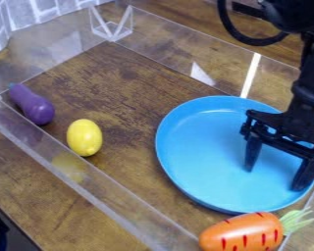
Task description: Move the carrot to the right side
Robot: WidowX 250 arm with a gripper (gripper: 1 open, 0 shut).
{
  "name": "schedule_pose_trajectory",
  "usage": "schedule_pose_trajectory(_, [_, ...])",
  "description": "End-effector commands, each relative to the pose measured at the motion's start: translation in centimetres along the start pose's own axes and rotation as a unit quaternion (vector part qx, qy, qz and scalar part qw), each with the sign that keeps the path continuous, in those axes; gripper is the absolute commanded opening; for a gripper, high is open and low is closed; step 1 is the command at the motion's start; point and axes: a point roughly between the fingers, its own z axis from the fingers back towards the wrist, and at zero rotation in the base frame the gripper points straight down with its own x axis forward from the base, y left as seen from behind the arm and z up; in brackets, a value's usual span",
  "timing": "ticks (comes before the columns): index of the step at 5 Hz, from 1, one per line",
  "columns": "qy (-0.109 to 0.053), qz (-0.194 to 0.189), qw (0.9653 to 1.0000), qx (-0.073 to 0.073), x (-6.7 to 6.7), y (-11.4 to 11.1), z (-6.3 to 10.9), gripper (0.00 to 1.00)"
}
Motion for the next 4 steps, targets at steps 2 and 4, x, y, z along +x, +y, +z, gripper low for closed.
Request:
schedule_pose_trajectory(2, [0.024,-0.013,0.9995,0.014,-1.9,-1.1,-1.2,1.00])
schedule_pose_trajectory(4, [0.026,-0.050,0.9982,0.021,-3.2,-1.0,-1.3,1.00])
